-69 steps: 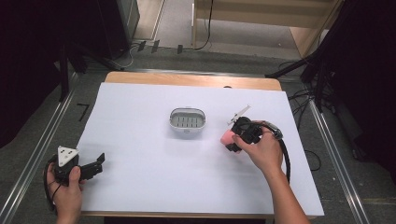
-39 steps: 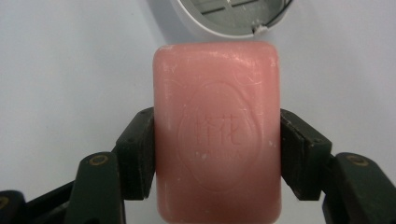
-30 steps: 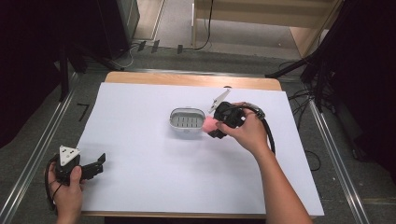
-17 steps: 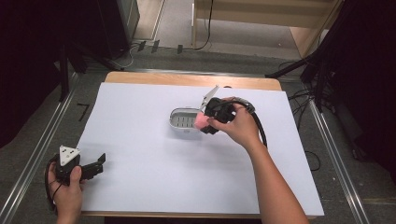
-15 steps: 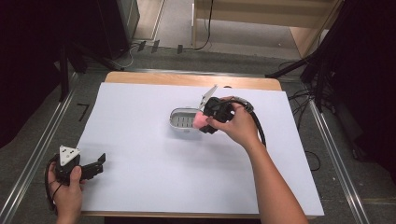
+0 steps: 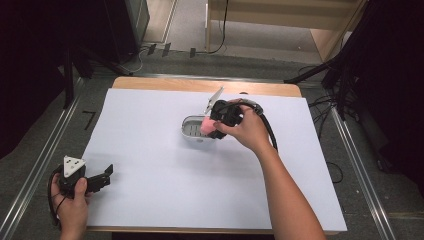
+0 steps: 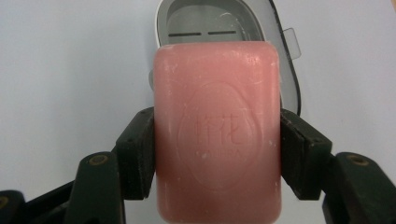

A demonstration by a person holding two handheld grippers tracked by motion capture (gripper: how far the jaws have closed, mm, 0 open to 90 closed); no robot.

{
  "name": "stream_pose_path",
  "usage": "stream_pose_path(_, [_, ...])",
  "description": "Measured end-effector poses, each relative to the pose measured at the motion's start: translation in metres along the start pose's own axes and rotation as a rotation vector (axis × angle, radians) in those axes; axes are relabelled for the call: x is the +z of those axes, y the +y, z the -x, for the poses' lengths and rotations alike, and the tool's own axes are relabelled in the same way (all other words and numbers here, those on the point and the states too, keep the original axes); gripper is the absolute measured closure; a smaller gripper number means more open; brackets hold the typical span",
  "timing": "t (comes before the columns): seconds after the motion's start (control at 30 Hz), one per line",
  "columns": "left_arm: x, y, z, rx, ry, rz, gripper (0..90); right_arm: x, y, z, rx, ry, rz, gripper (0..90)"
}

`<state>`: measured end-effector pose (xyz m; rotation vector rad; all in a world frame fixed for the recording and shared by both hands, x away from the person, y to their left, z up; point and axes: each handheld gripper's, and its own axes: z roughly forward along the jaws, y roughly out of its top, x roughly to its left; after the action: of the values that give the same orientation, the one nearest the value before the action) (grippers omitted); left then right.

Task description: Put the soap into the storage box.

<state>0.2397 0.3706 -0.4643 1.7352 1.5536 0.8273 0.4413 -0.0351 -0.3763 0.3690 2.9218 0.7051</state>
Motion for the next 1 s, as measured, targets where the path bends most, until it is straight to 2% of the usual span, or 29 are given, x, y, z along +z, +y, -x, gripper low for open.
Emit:
stream_pose_path(0.17, [0.000, 0.000, 0.000, 0.000, 0.000, 0.000, 5.9, -0.001, 0.005, 0.003, -0.015, -0.001, 0.017, 38.7])
stream_pose_path(0.57, [0.000, 0.000, 0.000, 0.005, -0.004, -0.005, 5.9, 0.003, 0.016, 0.003, -0.040, 0.003, 0.011, 38.7])
stream_pose_path(0.73, [0.000, 0.000, 0.000, 0.005, -0.005, -0.007, 5.9, 0.005, 0.016, 0.006, -0.043, 0.006, -0.013, 38.7])
stream_pose_path(0.87, [0.001, 0.001, 0.000, 0.007, -0.006, -0.012, 5.9, 0.005, 0.018, 0.007, -0.037, 0.011, 0.005, 38.7])
stream_pose_path(0.97, [0.001, 0.000, 0.000, 0.005, -0.007, -0.008, 5.9, 0.007, 0.021, 0.006, -0.040, 0.009, -0.003, 38.7])
stream_pose_path(1.0, [0.001, 0.000, 0.000, 0.005, -0.006, -0.010, 5.9, 0.008, 0.022, 0.006, -0.053, 0.009, 0.003, 38.7])
